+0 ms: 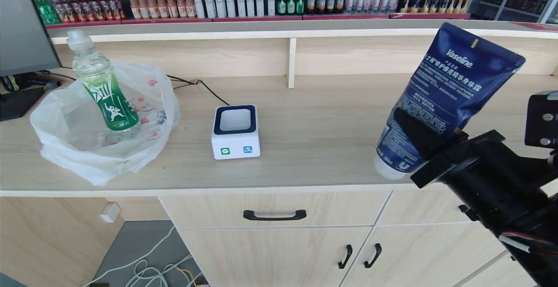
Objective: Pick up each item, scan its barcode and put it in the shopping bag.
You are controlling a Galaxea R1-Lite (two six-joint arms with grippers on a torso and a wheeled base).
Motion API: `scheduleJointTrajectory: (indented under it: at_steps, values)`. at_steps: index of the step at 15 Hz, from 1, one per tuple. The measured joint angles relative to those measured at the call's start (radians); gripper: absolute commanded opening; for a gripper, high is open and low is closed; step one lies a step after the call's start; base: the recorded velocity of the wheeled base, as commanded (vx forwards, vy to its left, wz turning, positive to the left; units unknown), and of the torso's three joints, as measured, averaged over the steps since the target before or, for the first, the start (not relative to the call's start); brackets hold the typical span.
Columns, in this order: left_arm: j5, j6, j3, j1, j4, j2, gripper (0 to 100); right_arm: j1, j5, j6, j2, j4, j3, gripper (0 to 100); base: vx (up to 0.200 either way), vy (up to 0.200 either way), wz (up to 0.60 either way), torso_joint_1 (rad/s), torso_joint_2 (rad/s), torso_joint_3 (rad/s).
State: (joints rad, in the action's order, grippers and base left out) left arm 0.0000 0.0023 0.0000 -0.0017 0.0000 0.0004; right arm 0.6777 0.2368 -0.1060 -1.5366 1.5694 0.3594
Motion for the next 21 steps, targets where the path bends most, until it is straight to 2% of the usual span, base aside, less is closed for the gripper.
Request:
scheduleJointTrajectory:
  at_steps: [4, 7, 13, 16, 21]
  values:
    - [0.0, -0.001, 0.0, 0.0, 0.0, 0.0, 100, -0.033, 0.084, -0.023, -0.027, 0.0, 0.038, 0, 0.0, 0.15, 0.0, -0.003, 0.0, 0.003]
    - [0.0, 0.0, 0.0, -0.001, 0.002, 0.0, 100, -0.063, 0.085, -0.017, -0.046, -0.007, 0.086, 0, 0.0, 0.2, 0.0, 0.012, 0.01, -0.004]
    - [0.0, -0.002, 0.0, 0.0, 0.002, 0.0, 100, -0.149, 0.084, 0.006, -0.06, -0.001, 0.098, 0, 0.0, 0.2, 0.0, 0.004, 0.0, 0.001]
    - [0.0, -0.003, 0.0, 0.0, 0.002, 0.0, 100, -0.202, 0.123, 0.003, -0.066, 0.0, 0.149, 0, 0.0, 0.2, 0.0, 0.005, 0.0, 0.002]
    - [0.0, -0.005, 0.0, 0.0, 0.001, 0.0, 100, -0.21, 0.123, 0.007, -0.058, 0.0, 0.146, 0, 0.0, 0.2, 0.0, 0.0, 0.0, 0.001]
